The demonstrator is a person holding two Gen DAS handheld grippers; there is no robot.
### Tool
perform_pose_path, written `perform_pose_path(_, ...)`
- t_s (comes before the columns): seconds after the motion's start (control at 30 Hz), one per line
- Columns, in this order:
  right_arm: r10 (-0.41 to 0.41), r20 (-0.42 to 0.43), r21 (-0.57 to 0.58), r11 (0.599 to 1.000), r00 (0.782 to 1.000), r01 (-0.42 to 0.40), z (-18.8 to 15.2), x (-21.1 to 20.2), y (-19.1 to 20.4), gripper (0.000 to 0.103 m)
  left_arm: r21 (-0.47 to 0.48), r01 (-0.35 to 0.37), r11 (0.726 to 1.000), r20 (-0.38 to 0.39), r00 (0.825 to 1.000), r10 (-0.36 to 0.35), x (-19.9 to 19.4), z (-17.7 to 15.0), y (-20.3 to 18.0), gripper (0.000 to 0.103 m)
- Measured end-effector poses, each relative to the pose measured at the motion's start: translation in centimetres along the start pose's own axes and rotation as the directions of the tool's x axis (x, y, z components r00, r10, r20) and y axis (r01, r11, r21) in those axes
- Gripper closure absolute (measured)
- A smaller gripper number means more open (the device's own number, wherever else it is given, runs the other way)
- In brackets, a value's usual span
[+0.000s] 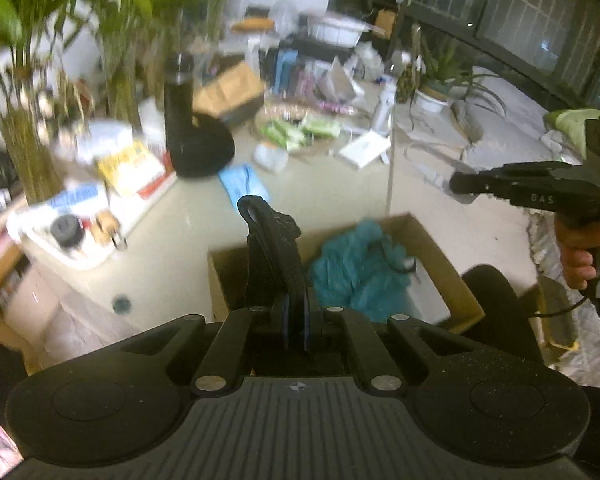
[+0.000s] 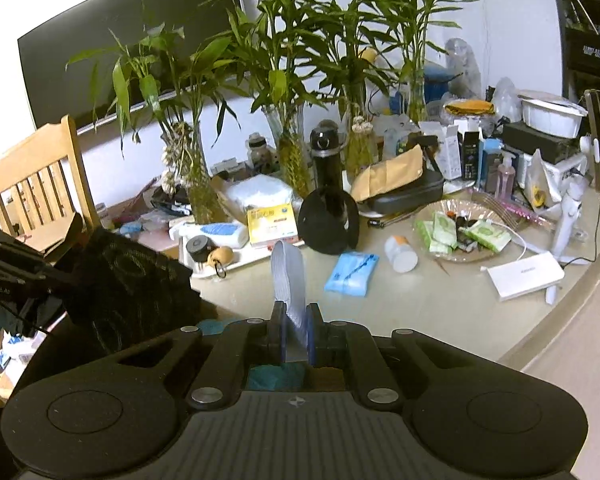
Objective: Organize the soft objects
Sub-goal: 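Lift the glove and carry it to the cardboard box with the left gripper, then open the left gripper to drop the glove into the box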
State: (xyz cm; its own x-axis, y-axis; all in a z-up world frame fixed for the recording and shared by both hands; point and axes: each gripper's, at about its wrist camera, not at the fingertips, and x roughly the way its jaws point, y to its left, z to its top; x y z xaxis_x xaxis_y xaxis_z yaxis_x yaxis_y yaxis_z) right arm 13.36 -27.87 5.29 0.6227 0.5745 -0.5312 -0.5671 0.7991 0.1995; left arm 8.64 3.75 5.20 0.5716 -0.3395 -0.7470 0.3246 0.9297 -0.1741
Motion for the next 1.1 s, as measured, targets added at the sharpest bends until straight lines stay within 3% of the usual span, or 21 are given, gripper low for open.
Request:
perform_pose_path(0.13, -0.021, -0.022, -0.015, 1.000, 1.000, 0.021, -0.5, 0.3, 0.7, 0.091, -0.017, 0.014, 1.000, -0.035, 0.999, -0.014, 0.9, -1.1, 0.4, 0.090)
perform_pose_path(0.2, -0.019, -0.026, -0.021, 1.000, 0.999, 0.018, -0.6, 0.3, 1.0, 0.091, -0.029, 0.014, 0.999, -0.026, 1.000, -0.014, 0.8, -1.3, 0.7, 0.071)
perform_pose_path(0.23, -0.016, -0.028, -0.024, 1.000, 0.999, 0.015, -0.7, 0.2, 1.1, 0.091, -0.035, 0.009, 0.999, -0.014, 1.000, -0.010, 0.6, -1.4, 0.8, 0.055)
perform_pose_path(0.27, -0.016, -0.029, -0.025, 1.000, 0.999, 0.015, -0.8, 0.2, 1.2, 0.091, -0.038, 0.001, 0.999, 0.004, 1.000, 0.000, 0.3, -1.4, 0.7, 0.048)
perform_pose_path(0.33, -0.012, -0.031, -0.028, 1.000, 0.999, 0.011, -1.0, 0.1, 1.2, 0.091, -0.030, -0.022, 0.999, 0.052, 0.998, 0.024, -0.4, -1.6, 0.6, 0.044)
perform_pose_path(0.63, 0.015, -0.026, -0.027, 0.999, 1.000, -0.016, -1.7, -0.4, 1.6, 0.091, 0.019, -0.082, 0.996, 0.173, 0.982, 0.077, -2.3, -1.5, -0.5, 0.043)
perform_pose_path(0.8, 0.053, -0.021, -0.037, 0.998, 0.998, -0.054, -1.9, -1.1, 2.3, 0.091, 0.018, -0.083, 0.996, 0.199, 0.977, 0.078, -2.7, -1.5, -0.6, 0.043)
perform_pose_path(0.93, 0.138, -0.014, -0.058, 0.989, 0.990, -0.139, -2.0, -1.7, 3.3, 0.091, 0.025, -0.094, 0.995, 0.209, 0.974, 0.087, -2.7, -1.5, -0.6, 0.043)
perform_pose_path(1.1, 0.292, -0.063, -0.064, 0.953, 0.954, -0.296, -2.7, -0.8, 4.9, 0.091, 0.021, -0.093, 0.995, 0.209, 0.974, 0.087, -2.7, -1.5, -0.5, 0.044)
